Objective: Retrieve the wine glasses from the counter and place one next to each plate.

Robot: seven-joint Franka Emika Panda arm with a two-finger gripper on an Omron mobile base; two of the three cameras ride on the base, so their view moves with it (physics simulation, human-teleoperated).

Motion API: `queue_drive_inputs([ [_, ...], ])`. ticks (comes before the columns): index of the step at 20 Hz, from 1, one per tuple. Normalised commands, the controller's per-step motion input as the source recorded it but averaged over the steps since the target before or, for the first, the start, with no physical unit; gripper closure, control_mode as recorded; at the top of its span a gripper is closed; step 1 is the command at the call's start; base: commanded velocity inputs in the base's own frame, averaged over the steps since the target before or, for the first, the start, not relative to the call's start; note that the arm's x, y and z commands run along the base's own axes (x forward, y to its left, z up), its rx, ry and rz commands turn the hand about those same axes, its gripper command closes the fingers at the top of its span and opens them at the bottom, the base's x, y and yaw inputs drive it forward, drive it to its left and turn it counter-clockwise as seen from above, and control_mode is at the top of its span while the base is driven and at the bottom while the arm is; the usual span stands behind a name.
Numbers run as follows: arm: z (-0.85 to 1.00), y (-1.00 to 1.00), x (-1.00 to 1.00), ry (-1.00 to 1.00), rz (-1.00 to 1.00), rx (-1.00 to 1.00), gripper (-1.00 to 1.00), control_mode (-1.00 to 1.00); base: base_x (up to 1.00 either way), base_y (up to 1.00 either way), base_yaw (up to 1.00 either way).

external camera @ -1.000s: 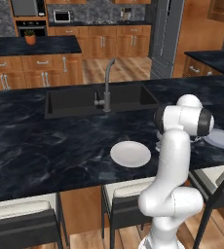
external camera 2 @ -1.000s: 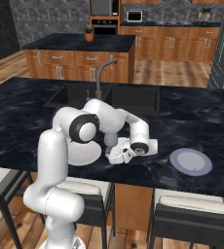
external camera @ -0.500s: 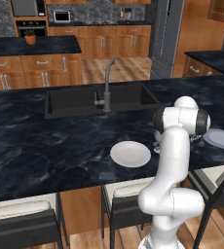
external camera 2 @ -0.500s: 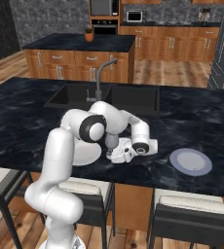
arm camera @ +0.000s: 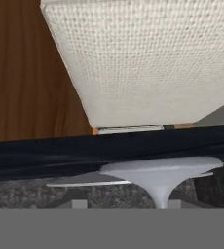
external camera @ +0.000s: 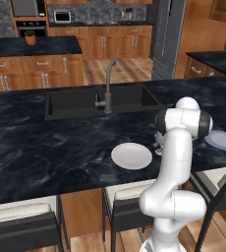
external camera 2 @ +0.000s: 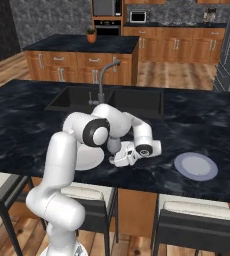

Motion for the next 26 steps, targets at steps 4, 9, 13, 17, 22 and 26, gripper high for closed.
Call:
queue_drive_inputs([
  [4,-0.07,0.0,-0.03,0.11,0.03,0.0,-1.0,-1.0,0.0,0.0,0.0],
  [9,0.0,-0.04,0.0,0.07,0.0,0.0,-1.0,-1.0,0.0,0.0,0.0],
  [13,0.0,-0.18,0.0,0.05,0.0,0.0,-1.0,-1.0,0.0,0.0,0.0],
  [17,0.0,-0.25,-0.01,0.05,0.0,0.0,-1.0,-1.0,0.0,0.0,0.0],
  [22,0.11,-0.16,-0.26,-0.05,-0.02,0.0,-1.0,-1.0,0.0,0.0,0.0],
  [26,0.11,-0.36,-0.24,-0.11,-0.07,0.0,-1.0,-1.0,0.0,0.0,0.0],
])
